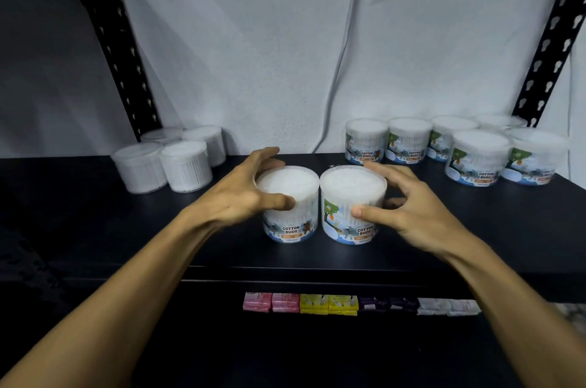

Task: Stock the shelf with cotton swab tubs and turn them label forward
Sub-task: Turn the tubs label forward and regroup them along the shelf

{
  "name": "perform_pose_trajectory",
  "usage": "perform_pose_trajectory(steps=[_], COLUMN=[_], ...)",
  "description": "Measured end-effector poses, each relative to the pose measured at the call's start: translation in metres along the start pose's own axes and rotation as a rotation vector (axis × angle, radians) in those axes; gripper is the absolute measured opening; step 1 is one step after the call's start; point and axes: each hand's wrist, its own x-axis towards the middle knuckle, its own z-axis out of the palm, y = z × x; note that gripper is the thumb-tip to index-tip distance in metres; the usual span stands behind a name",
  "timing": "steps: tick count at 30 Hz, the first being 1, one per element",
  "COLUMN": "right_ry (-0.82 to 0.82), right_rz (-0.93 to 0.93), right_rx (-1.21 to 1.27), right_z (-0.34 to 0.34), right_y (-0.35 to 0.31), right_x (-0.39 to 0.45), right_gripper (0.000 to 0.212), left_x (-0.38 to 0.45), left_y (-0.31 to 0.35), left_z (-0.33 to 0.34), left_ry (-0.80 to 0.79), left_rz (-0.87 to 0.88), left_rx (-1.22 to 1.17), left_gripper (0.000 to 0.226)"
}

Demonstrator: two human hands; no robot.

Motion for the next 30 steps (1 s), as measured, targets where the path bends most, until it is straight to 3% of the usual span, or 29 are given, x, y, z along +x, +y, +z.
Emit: perform_pose_trajectory(steps=[7, 13, 17, 30], right_ry=[0.017, -0.071, -0.055, 0.014], right_rz=[0.027, 0.019, 0.029, 0.032], right_rx=[-0.083, 0.038, 0.084, 0.020], right_z=[0.003, 0.002, 0.007, 0.008], right_y=[0.002, 0.000, 0.001, 0.000], right_x=[0.002, 0.003, 0.001, 0.000], right_gripper=[0.105, 0.092, 0.087, 0.085], left_x=[0.001, -0.010, -0.012, -0.010], left_y=[-0.001, -0.002, -0.013, -0.013], left_z=[-0.014, 0.001, 0.015, 0.022], left_ry=[-0.188, 0.068, 0.149, 0.199], left_rz=[0.030, 0.037, 0.012, -0.010], left_rx=[-0.051, -0.004, -0.064, -0.081], left_gripper=[0.112, 0.104, 0.097, 0.094])
